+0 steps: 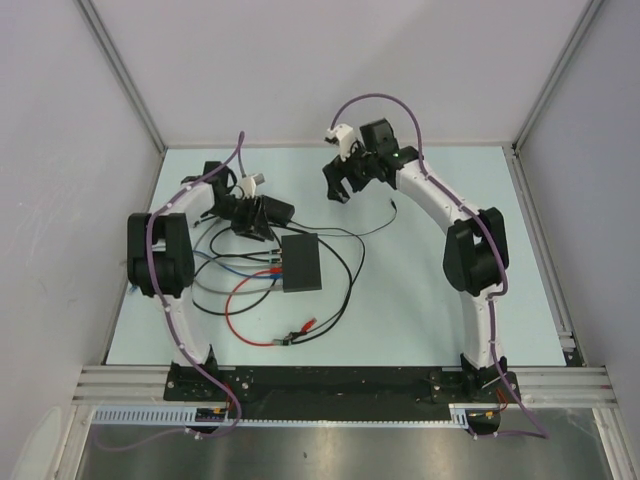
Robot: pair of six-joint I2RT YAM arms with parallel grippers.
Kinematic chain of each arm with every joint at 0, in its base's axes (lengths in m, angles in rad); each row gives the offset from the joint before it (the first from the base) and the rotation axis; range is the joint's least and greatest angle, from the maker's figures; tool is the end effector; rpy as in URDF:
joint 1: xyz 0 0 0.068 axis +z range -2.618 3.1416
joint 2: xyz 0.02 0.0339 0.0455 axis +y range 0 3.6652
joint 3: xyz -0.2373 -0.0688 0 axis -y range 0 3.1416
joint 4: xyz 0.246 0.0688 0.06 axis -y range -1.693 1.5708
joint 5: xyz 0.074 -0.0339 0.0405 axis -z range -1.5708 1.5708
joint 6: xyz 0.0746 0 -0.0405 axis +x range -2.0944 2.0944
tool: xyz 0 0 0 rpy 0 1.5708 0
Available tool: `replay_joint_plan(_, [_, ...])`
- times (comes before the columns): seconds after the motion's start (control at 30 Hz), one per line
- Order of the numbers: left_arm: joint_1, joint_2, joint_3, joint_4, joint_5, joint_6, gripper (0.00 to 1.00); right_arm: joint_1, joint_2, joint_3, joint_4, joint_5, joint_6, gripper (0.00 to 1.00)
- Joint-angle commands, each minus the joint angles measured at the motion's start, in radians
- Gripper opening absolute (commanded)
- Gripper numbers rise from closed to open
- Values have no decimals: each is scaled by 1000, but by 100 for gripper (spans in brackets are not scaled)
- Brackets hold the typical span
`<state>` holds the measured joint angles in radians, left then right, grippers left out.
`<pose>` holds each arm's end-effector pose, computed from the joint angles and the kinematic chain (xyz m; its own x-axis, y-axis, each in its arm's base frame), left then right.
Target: Pull the plug from the switch port
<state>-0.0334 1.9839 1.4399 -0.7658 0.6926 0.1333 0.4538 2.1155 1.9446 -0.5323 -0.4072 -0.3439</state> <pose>0.3889 -0.0607 0.1279 -0.9317 0.1335 -0.3377 0.3170 0.7526 -0.5771 0.4403 0.2476 0.2416 -0.3199 -0.5005 -0.8045 -0.8305 0.5567 -0.0161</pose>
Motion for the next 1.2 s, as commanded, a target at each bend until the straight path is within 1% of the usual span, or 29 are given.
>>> replay_joint_plan(0.0, [3,-143,-35,-50,28,121,46,-3,-51,-97,-51,-77,59,93])
replay_joint_plan(0.03, [3,-154,-47,-58,13,159,46,0,-58,-117,-44,-81,62,93])
replay_joint_plan(0.1, [4,-169,-61,-67,-14,189,46,5,-71,-144,-47,-110,59,92])
replay_joint_plan(0.2, [4,-174,-72,-73,-62,232,45,22,-65,-170,-84,-169,25,85])
replay_joint_plan(0.23, [4,-156,-56,-87,-71,238,44,29,-57,-162,-127,-186,13,80])
replay_joint_plan(0.27, [3,-145,-46,-105,-67,245,40,34,-49,-161,-153,-226,-27,76])
replay_joint_plan(0.33, [4,-131,-39,-167,-27,291,35,43,-40,-176,-172,-228,-46,66])
replay_joint_plan(0.37, [3,-131,-45,-184,23,302,32,43,-43,-180,-167,-231,-53,65])
replay_joint_plan(0.4, [3,-131,-70,-203,45,318,30,43,-40,-182,-163,-235,-56,63])
replay_joint_plan(0.47, [-2,-138,-104,-199,70,319,23,48,-37,-179,-163,-239,-50,63])
replay_joint_plan(0.53, [-13,-154,-162,-179,71,309,19,55,-34,-184,-161,-234,-50,63])
replay_joint_plan(0.57, [-16,-161,-200,-150,85,293,18,59,-34,-187,-163,-234,-50,64])
replay_joint_plan(0.7, [-59,-178,-254,-81,97,253,17,62,-40,-207,-158,-236,-46,65])
replay_joint_plan(0.9, [-126,-122,-253,-17,107,206,17,62,-37,-214,-156,-222,-46,66])
replay_joint_plan(1.17, [-210,-40,-184,11,123,178,17,65,-35,-217,-167,-211,-50,67])
